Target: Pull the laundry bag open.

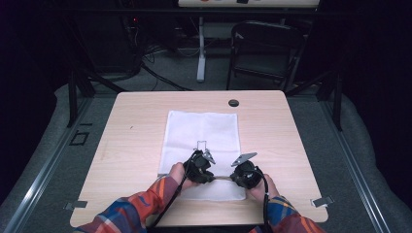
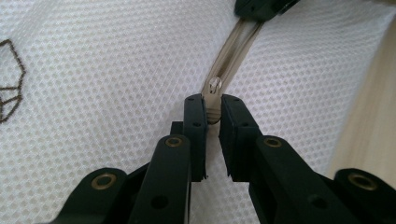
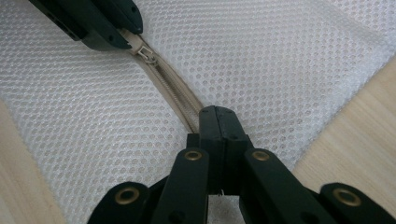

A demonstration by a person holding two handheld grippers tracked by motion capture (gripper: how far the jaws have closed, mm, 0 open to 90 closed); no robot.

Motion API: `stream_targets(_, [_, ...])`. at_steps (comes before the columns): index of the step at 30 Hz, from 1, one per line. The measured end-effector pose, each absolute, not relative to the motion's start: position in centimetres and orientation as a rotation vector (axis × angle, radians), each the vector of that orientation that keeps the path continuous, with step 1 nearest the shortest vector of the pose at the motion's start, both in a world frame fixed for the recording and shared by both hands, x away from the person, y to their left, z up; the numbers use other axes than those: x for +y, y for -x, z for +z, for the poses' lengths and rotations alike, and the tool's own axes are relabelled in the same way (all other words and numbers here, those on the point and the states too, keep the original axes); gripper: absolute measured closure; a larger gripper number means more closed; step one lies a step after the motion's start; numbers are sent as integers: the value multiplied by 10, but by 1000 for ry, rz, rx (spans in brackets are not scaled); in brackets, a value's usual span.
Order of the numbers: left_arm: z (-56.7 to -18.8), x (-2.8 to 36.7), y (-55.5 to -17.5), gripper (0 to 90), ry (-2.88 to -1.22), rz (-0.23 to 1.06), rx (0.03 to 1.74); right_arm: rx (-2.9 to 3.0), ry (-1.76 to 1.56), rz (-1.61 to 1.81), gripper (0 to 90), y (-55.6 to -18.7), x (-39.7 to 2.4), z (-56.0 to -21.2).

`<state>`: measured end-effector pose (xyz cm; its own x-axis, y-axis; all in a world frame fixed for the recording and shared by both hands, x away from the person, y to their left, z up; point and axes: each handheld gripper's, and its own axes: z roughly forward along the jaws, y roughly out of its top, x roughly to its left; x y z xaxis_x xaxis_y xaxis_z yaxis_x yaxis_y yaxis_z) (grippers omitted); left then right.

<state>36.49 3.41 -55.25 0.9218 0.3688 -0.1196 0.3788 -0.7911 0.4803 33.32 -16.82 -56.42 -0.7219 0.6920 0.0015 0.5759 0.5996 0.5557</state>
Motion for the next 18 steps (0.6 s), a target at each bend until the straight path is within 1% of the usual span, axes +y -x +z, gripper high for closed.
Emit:
stream_targets(6, [-556,31,-365,803,-2532,-34,545,2612,-1059,796,900,-334,-168,-564])
stream_targets(18, [-553,33,-363,817,-2567,-14,562,2620,-1046,787,900,-334,-169,-564])
